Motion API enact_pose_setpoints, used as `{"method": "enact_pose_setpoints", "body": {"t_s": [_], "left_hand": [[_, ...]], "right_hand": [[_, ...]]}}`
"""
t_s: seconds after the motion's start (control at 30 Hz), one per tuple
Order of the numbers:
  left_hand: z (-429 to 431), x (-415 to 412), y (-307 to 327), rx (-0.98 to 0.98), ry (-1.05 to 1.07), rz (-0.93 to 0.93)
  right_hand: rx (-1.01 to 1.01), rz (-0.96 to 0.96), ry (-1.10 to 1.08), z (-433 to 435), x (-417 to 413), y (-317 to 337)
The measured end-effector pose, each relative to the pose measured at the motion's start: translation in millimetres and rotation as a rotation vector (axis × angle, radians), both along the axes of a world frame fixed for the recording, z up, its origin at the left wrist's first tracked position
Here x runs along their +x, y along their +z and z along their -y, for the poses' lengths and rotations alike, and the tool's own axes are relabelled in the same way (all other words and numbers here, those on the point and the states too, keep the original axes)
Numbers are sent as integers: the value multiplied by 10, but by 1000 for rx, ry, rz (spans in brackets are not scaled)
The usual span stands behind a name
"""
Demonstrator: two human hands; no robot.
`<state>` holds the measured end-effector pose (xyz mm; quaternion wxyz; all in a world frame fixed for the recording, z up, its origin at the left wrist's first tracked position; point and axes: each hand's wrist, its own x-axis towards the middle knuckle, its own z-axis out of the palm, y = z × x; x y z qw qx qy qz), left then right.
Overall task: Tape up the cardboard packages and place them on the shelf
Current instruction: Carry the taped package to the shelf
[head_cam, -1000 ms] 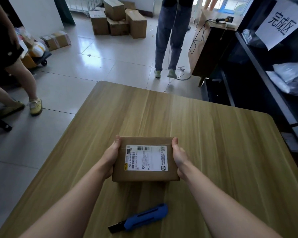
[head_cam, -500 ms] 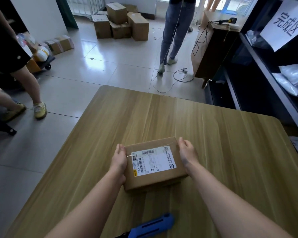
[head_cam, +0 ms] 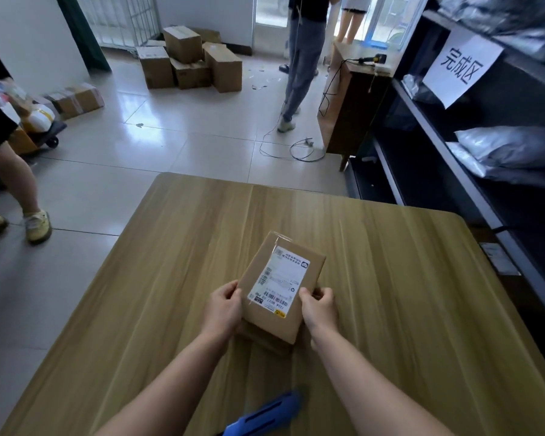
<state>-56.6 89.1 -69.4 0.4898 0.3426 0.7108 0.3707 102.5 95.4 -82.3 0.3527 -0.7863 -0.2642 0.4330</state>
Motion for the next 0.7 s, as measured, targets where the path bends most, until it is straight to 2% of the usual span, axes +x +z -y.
{"method": "enact_pose_setpoints", "body": {"t_s": [0.27,0.4,0.7], "left_hand": [[-28,283,311,87,-54,151],[-28,538,586,169,-105,211],[322,1279,1144,246,-214,273]], "right_hand": [[152,-25,1,82,291,357],[237,-24,-109,198,552,617],[391,41,-160,821,1271,1284]]}}
